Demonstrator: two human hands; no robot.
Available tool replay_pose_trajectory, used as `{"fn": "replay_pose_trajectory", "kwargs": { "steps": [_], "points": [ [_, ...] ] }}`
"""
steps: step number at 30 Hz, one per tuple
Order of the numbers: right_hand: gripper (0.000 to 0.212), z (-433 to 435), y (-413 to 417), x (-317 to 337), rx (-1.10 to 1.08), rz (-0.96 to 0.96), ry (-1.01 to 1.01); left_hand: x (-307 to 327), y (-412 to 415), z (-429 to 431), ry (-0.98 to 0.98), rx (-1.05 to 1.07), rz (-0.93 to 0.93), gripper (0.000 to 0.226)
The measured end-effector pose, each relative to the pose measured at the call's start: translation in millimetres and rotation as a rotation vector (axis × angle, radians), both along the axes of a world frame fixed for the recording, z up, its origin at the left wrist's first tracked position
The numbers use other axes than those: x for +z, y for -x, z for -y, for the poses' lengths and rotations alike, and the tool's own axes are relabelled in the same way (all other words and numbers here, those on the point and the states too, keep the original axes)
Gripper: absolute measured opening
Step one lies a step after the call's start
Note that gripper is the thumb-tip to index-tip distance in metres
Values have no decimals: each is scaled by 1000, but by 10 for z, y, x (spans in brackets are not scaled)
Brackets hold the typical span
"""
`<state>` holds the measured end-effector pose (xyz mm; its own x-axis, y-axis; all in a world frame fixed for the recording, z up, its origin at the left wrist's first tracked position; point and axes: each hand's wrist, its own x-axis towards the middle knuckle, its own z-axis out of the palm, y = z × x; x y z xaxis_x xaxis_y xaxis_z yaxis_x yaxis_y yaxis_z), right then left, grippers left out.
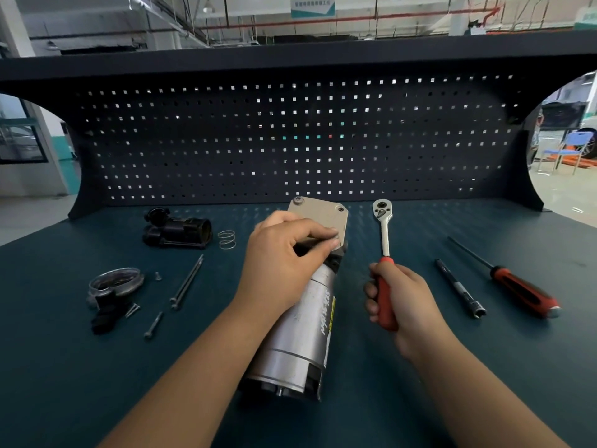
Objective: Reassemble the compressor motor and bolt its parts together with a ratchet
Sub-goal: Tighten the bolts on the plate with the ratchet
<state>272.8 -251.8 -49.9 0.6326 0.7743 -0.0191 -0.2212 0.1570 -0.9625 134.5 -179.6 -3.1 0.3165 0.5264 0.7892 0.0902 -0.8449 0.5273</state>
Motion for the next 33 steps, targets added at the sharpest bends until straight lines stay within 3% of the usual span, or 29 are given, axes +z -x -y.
{"fn": "replay_pose_trajectory", "kwargs": {
  "steps": [5,9,14,20,24,26,28,33],
  "points": [
    [3,26,25,30,80,81,-75,12,-27,-35,-154,-3,-20,6],
    [53,65,49,66,143,267,-144,6,-32,-49,-171,-16,-33,6],
    [26,216,18,247,179,554,-157,21,-39,-49,-97,-45,-25,13],
    [46,450,-189,553,246,854,-5,43,-51,-68,-81,-51,-63,13],
    [65,601,-218,798,283,880,-126,43,-53,-55,-62,-60,-61,14],
    [78,662,-200,890,300,999,-160,40,-51,-48,-66,-51,-61,14],
    [67,681,-138,988,201,1066,-237,41,-47,-37,-54,-46,-55,13],
    [25,638,-80,1112,-40,992,-387,43,-45,-39,-56,-55,-40,10]
  ]
}}
